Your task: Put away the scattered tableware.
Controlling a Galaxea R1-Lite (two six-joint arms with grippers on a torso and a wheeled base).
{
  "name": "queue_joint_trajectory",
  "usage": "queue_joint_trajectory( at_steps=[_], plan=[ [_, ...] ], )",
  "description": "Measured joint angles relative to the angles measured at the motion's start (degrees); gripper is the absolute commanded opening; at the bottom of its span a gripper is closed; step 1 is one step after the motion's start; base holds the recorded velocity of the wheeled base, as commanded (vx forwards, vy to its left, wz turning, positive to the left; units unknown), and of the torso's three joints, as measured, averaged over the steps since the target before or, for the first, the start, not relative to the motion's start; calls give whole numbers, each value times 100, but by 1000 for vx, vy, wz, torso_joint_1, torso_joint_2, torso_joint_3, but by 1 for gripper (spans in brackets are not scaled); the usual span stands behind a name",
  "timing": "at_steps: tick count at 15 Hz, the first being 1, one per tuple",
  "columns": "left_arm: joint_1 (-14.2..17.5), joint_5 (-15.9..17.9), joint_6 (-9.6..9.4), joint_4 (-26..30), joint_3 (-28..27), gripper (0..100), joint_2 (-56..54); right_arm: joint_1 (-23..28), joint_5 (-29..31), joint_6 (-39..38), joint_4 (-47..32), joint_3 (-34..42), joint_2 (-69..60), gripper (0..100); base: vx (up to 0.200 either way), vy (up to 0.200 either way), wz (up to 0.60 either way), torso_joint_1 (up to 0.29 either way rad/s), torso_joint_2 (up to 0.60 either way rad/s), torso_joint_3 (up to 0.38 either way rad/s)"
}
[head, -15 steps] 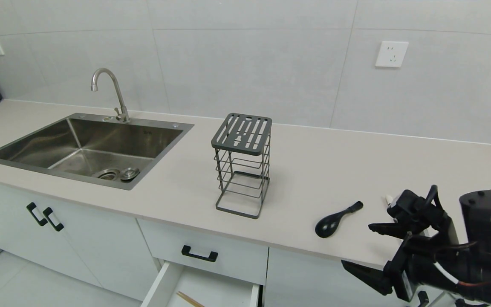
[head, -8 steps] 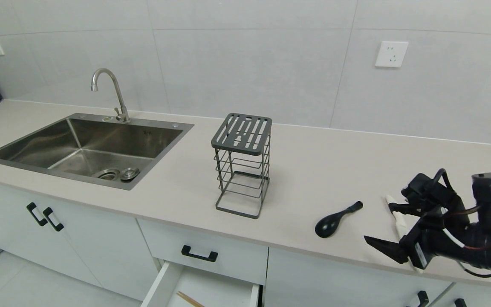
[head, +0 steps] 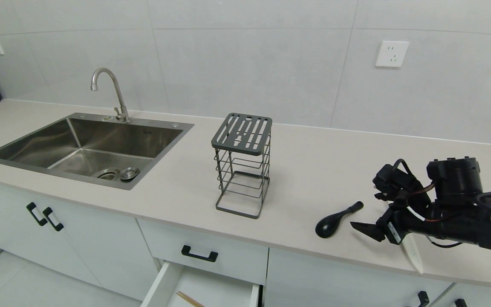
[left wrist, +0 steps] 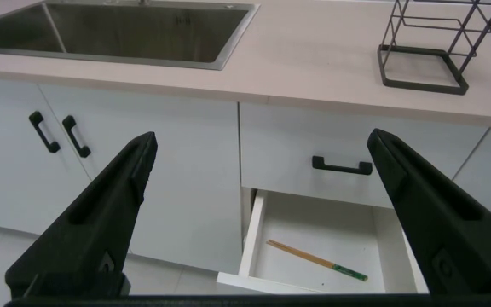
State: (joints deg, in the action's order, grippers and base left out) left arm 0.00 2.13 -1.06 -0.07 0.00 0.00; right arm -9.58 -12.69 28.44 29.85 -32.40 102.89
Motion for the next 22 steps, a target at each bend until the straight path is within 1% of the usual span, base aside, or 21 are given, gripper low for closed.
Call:
queue_joint_trajectory(
  at_steps=[2, 5, 7, 9, 14, 19, 22],
  plan=[
    [0, -2, 2, 0, 0, 100, 0, 68, -107, 32, 0, -83, 190, 100, 0, 0, 0, 0, 0, 0],
    [-2, -2, 0, 0, 0, 100, 0, 18, -137, 35, 6, -251, 444, 100, 0, 0, 0, 0, 0, 0],
    [0, 0, 0, 0, 0, 100, 0, -67, -160, 35, 9, -384, 635, 100, 0, 0, 0, 0, 0, 0],
    [0, -2, 0, 0, 0, 100, 0, -171, -378, 38, 6, -623, 896, 100, 0, 0, 0, 0, 0, 0],
    [0, 0, 0, 0, 0, 100, 0, -433, -595, -1, 2, -1202, 1499, 100, 0, 0, 0, 0, 0, 0],
    [0, 0, 2, 0, 0, 100, 0, -424, -895, -384, 50, -1415, 1836, 100, 0, 0, 0, 0, 0, 0],
    [0, 0, 0, 0, 0, 100, 0, -419, -962, -422, 61, -1462, 1952, 100, 0, 0, 0, 0, 0, 0]
  ],
)
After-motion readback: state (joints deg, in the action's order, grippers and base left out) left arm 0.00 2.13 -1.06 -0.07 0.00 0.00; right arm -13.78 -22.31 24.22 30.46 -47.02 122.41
